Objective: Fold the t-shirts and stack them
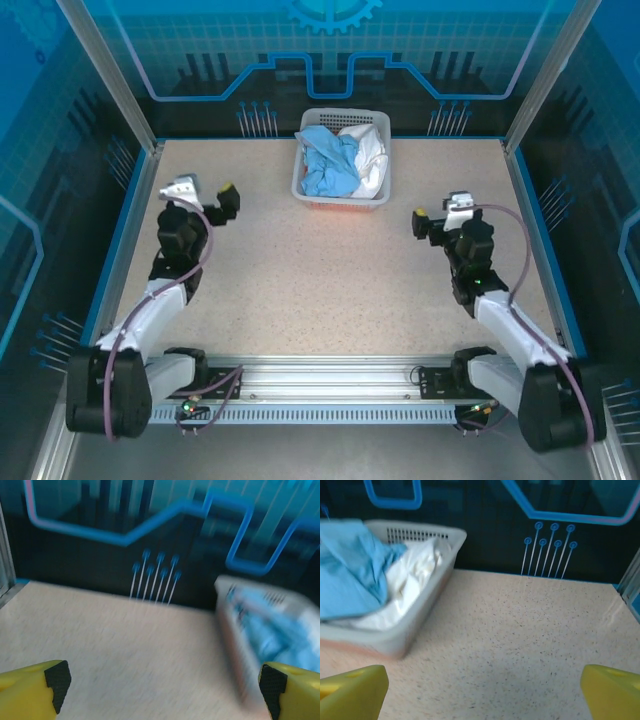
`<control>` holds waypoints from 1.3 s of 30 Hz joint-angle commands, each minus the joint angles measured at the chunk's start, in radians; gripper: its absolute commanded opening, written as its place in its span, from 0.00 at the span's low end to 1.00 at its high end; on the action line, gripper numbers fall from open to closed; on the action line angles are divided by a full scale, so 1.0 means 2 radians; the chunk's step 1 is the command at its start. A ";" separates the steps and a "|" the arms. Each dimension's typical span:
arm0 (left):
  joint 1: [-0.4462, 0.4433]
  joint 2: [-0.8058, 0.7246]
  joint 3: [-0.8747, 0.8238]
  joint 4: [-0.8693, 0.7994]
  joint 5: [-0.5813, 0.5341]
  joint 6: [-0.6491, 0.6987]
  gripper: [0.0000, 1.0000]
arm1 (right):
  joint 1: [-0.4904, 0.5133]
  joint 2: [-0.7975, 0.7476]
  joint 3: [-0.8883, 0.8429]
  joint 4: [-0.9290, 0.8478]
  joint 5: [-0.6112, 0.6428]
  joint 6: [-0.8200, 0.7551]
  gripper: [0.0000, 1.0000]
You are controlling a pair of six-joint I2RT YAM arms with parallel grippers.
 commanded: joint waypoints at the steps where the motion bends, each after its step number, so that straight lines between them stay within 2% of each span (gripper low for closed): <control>1: -0.001 -0.042 0.037 -0.085 0.047 -0.097 0.99 | -0.023 -0.061 0.039 -0.158 0.021 0.153 1.00; 4: 0.006 -0.067 0.018 -0.077 0.029 -0.212 0.99 | -0.062 -0.090 0.050 -0.191 -0.052 0.203 1.00; 5: 0.014 -0.059 0.017 -0.072 0.047 -0.235 0.99 | -0.070 -0.096 0.051 -0.199 -0.059 0.226 1.00; 8: 0.018 -0.001 0.054 -0.089 0.128 -0.231 0.99 | -0.093 -0.101 0.054 -0.223 -0.071 0.290 1.00; 10: 0.009 0.048 0.100 -0.128 0.164 -0.230 0.99 | -0.101 -0.086 0.066 -0.241 -0.091 0.293 1.00; 11: -0.005 0.071 0.128 -0.156 0.166 -0.223 0.99 | -0.099 -0.069 0.080 -0.258 -0.101 0.288 1.00; 15: -0.070 0.165 0.258 -0.293 0.134 -0.185 0.94 | -0.068 0.021 0.149 -0.351 -0.106 0.271 0.94; 18: -0.121 0.261 0.388 -0.413 0.096 -0.174 0.89 | -0.005 0.097 0.198 -0.412 -0.082 0.239 0.89; 20: -0.153 0.335 0.491 -0.491 0.070 -0.167 0.86 | 0.038 0.145 0.229 -0.441 -0.061 0.226 0.81; 21: -0.165 0.368 0.538 -0.525 0.050 -0.163 0.85 | 0.055 0.159 0.238 -0.456 -0.046 0.230 0.80; 26: -0.222 0.547 0.789 -0.663 -0.016 -0.154 0.81 | 0.136 0.181 0.229 -0.429 -0.005 0.226 0.80; 31: -0.248 0.694 0.992 -0.750 -0.079 -0.145 0.78 | 0.167 0.200 0.234 -0.421 0.006 0.231 0.80; 33: -0.250 0.724 1.015 -0.749 -0.078 -0.151 0.74 | 0.174 0.205 0.236 -0.423 0.011 0.230 0.80; 39: -0.255 0.747 1.001 -0.714 -0.062 -0.156 0.58 | 0.180 0.196 0.223 -0.427 0.026 0.232 0.80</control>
